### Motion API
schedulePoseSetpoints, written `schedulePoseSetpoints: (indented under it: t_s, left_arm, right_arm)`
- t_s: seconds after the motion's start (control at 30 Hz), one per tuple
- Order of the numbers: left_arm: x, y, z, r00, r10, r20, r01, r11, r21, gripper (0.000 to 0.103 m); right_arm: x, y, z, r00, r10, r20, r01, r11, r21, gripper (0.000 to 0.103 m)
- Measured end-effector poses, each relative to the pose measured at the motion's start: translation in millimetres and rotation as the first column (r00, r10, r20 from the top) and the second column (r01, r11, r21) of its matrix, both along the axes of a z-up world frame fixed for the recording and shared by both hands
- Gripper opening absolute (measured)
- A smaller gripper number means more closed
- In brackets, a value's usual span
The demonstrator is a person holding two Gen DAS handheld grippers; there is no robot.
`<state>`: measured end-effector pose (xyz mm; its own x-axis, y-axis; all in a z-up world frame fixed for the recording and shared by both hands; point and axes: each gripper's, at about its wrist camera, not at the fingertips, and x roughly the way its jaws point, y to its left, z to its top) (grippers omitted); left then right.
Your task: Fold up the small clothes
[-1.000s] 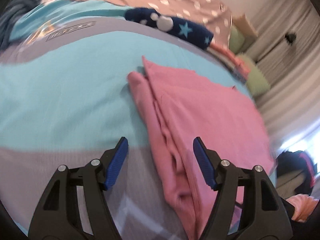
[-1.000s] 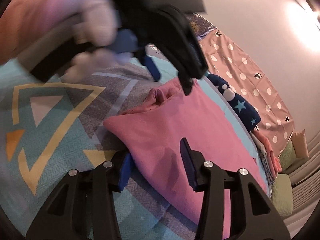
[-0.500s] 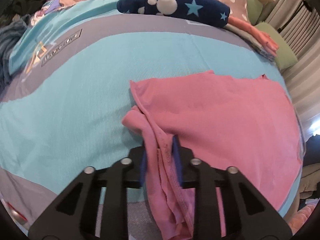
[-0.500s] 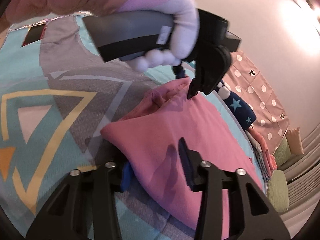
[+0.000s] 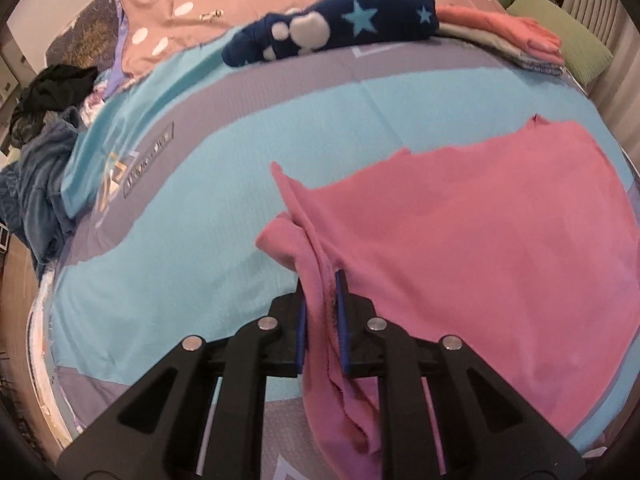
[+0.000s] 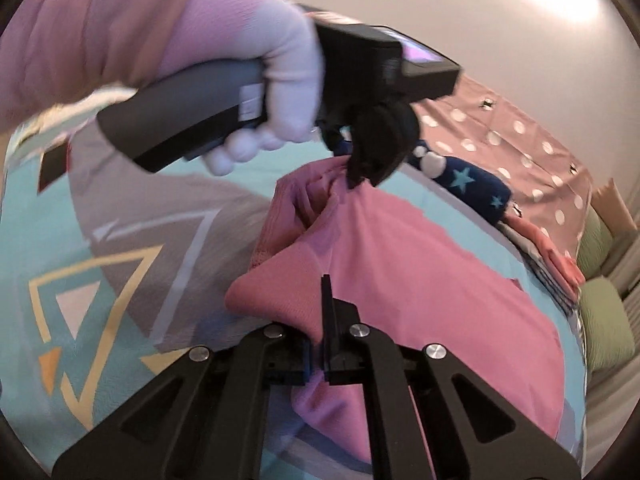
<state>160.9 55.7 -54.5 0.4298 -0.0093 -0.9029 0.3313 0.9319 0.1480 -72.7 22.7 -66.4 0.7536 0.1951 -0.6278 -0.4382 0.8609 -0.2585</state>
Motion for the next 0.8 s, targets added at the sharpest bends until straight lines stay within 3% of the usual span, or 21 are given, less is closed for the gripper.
schedulePoseSetpoints:
  t_s: [0.23, 0.8]
  left_arm:
    - [-5, -39, 27, 0.999, -0.026, 0.048, 0.024, 0.999, 0.041, 0.012]
    - [-4, -174, 38, 0.987, -0.151, 0.055, 0.136, 0.965, 0.223, 0.011]
  right_arm:
    - [1, -36, 11, 0.998, -0.068, 0.008, 0.067, 0.995, 0.074, 0.003]
    - [-2, -134, 15, 0.97, -0.244, -0.015, 0.242, 0.948, 0.206, 0.003]
